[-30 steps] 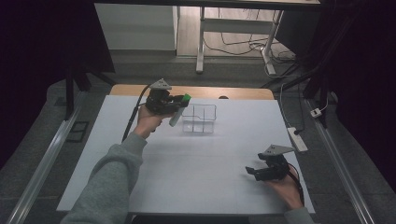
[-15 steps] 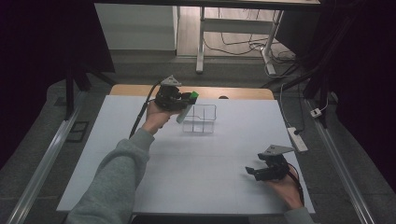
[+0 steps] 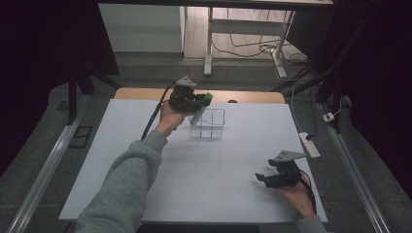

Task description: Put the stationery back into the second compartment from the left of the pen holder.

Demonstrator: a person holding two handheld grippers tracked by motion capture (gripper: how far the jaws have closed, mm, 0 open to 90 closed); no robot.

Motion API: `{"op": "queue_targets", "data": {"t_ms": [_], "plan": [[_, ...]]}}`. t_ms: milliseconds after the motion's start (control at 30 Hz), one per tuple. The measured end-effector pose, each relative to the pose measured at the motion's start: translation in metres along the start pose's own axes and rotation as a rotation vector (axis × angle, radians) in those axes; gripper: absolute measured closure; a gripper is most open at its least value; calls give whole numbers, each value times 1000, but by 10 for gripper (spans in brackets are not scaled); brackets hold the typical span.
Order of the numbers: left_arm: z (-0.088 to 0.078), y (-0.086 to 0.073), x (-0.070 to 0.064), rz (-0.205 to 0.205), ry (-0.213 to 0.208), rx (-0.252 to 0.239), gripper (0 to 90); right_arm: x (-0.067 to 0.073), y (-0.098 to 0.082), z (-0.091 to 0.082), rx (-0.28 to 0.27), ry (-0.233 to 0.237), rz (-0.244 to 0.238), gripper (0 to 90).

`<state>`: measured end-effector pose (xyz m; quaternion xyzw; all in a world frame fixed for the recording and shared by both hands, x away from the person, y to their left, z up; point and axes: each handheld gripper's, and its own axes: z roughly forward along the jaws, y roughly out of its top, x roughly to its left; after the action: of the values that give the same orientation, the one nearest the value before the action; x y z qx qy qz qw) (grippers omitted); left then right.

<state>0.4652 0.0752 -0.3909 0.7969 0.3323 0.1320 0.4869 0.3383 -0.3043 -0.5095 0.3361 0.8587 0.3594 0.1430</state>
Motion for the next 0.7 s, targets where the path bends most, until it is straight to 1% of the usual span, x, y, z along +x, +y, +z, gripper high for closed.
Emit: {"op": "queue_targets", "data": {"t_ms": [200,333,533,700], "plan": [[12,6,-2,9,2,-6,665,0,0,0,-3,0,-1,186],[20,8,-1,5,-1,-8,665,0,-1,0,1,3,-1,186],[26,10,-1,11,5,-8,665,-1,-1,0,2,2,1,187],[30,14,2,5,6,-14,665,0,-1,1,7,5,0,187]]}}
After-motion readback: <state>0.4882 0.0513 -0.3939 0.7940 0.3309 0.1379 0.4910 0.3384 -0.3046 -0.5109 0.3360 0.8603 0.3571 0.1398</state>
